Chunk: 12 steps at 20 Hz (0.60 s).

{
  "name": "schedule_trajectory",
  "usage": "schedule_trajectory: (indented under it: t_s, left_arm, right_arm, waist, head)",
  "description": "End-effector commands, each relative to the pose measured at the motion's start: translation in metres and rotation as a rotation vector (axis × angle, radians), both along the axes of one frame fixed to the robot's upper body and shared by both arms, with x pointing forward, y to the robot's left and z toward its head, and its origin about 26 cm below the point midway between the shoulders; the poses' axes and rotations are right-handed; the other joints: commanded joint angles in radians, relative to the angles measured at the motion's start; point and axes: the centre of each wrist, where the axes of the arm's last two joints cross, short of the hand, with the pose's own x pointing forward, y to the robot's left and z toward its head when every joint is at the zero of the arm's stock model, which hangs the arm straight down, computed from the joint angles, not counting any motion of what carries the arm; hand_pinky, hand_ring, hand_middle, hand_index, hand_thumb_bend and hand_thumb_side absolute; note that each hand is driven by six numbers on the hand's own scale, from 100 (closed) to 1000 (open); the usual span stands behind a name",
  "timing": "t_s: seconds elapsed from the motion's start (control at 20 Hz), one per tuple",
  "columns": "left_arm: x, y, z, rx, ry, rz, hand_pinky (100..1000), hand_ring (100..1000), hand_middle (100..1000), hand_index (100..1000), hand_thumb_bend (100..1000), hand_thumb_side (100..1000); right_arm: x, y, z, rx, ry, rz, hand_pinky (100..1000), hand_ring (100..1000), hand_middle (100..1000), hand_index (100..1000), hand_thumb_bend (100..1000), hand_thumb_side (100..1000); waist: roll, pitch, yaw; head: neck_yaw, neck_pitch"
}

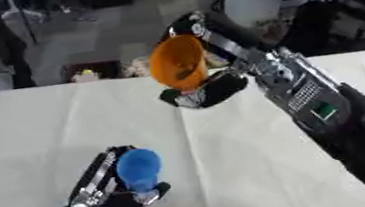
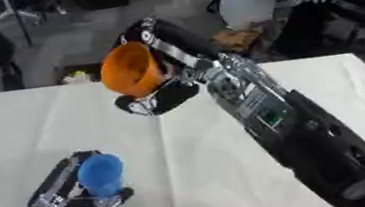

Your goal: Pour the contents of one cup into another cup.

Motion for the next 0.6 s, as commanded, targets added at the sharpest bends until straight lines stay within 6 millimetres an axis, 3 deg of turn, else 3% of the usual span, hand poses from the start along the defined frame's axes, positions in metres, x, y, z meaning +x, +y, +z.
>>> schedule_trajectory:
  t_s: [0.05, 0.6]
  left_arm:
    - [0.002, -0.005, 0.009, 0.015, -0.029, -0.034, 100, 239, 190, 472, 490, 100]
    - [0.003, -0.003, 0.006, 0.056, -0.031, -0.036, 100, 236, 186, 469, 496, 100]
  right_arm:
    - [0.000, 0.007, 0.006, -0.066, -0.085, 0.025, 334, 452, 465, 650, 151, 100]
    - [0.005, 0.016, -0.004, -0.245, -0.245, 0.075, 366, 470, 461, 654, 151, 100]
  waist:
    - [0.002, -0.018, 0.001]
    - [-0.002, -0.017, 0.003]
  head:
    - [-0.002, -0.001]
    - [0.000, 0.001]
